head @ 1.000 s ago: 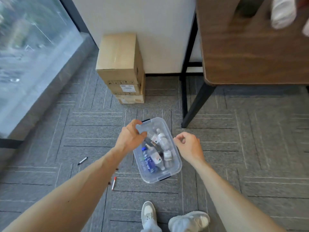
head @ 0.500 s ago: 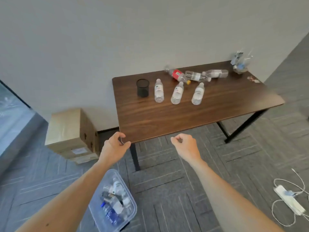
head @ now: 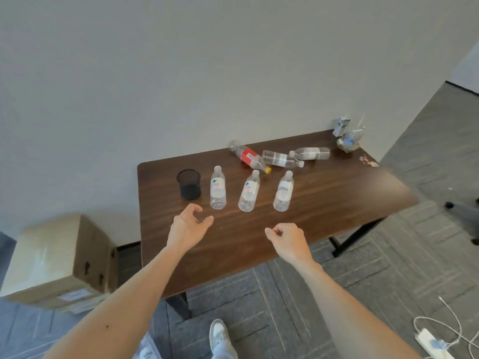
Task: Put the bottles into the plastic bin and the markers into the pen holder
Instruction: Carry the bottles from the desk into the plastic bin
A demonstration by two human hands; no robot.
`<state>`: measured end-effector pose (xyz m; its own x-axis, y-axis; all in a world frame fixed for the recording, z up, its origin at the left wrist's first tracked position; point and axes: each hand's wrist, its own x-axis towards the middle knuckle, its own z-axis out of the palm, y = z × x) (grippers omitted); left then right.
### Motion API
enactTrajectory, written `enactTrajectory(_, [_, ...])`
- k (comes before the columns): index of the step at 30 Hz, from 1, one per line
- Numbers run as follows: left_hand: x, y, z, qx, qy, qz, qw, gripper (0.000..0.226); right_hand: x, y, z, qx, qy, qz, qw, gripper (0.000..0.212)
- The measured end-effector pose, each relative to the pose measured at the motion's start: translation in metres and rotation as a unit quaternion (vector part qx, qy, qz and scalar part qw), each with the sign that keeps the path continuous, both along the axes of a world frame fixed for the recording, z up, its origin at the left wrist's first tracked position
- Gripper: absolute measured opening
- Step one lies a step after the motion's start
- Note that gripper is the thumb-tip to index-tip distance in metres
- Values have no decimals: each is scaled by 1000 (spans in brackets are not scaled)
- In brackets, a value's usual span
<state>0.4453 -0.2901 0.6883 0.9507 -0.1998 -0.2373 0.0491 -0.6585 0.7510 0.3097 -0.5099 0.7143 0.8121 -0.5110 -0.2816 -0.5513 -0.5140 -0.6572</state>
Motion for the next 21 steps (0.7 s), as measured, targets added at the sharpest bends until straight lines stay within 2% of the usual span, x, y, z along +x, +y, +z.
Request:
enactTrajectory(6, [97,-58,-8,39,6,-31,999,43,87,-39,-15,-14,45,-2,999,47])
enactTrajectory(11, [160,-101,-36,114,20,-54,992,65,135,-60,-34,-7,69,1,998,41])
enactTrajectory(16, [188,-138,-70,154,44,-57,985,91,168,-86,-50,-7,73,16,997,38])
enactTrajectory(21, [202,-157,-99,192,89,-32,977,106,187,-113,-63,11,74,31,997,33])
